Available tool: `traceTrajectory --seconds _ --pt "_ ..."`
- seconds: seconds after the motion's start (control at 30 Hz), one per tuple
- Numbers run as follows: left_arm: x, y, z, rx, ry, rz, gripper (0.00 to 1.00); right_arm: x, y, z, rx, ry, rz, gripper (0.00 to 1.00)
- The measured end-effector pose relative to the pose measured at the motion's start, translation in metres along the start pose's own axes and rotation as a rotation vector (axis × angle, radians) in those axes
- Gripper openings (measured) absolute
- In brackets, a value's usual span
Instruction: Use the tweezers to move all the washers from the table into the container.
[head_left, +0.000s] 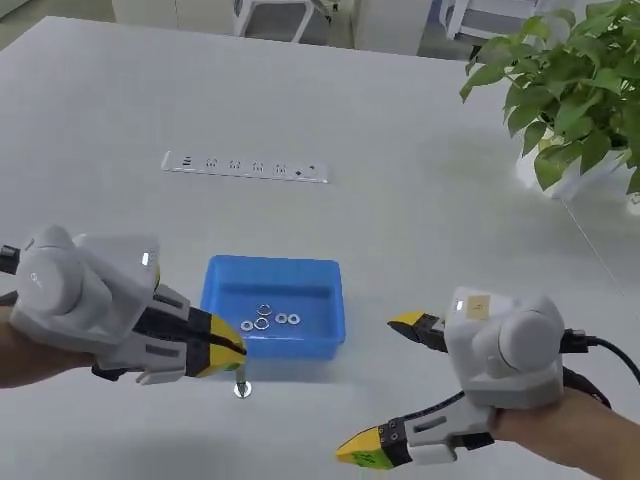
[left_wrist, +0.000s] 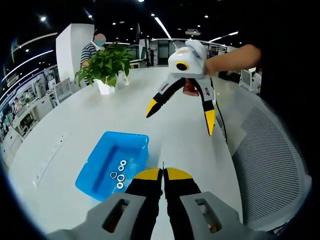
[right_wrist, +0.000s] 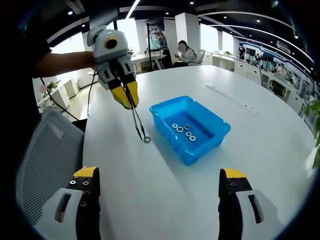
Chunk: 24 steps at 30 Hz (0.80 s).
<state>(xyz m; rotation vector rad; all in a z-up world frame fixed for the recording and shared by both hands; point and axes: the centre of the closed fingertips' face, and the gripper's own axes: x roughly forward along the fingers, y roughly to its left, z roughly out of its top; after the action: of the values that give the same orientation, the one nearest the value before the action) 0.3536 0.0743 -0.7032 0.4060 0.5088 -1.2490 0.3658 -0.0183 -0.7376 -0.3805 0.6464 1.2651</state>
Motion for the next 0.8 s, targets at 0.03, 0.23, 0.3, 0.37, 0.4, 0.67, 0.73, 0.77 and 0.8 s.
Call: traceTrajectory --seconds 0.03,0.23,0.3,0.37,0.4,0.67,0.73,0.77,0.8 --pt "0.0 0.0 -0.001 0.003 0.002 0.002 0.06 0.0 0.0 0.0 -0.001 0.001 0.001 0.99" --pt "0.001 0.0 -0.002 0.008 0.002 0.008 0.06 0.001 0.002 0.0 0.0 -0.002 0.008 0.99" --pt "0.001 0.0 -0.002 0.009 0.001 0.011 0.06 0.001 0.003 0.0 -0.001 0.0 0.009 0.98" --pt "0.001 0.0 -0.002 0.008 -0.003 0.011 0.06 0.002 0.003 -0.001 0.0 0.002 0.013 0.98" --pt "0.002 0.001 -0.001 0.012 -0.004 0.012 0.06 0.002 0.003 -0.001 0.0 0.001 0.014 0.98" --pt "0.001 0.0 -0.001 0.014 -0.005 0.004 0.06 0.004 0.009 0.001 -0.018 -0.012 0.034 0.93" --pt "0.001 0.0 -0.002 0.014 -0.005 0.001 0.05 0.005 0.01 0.002 -0.029 -0.018 0.043 0.91" --pt "0.001 0.0 -0.002 0.015 -0.004 0.0 0.05 0.006 0.011 0.003 -0.034 -0.02 0.046 0.9" --pt "0.0 0.001 -0.002 0.018 -0.002 -0.001 0.05 0.007 0.012 0.005 -0.048 -0.027 0.051 0.88"
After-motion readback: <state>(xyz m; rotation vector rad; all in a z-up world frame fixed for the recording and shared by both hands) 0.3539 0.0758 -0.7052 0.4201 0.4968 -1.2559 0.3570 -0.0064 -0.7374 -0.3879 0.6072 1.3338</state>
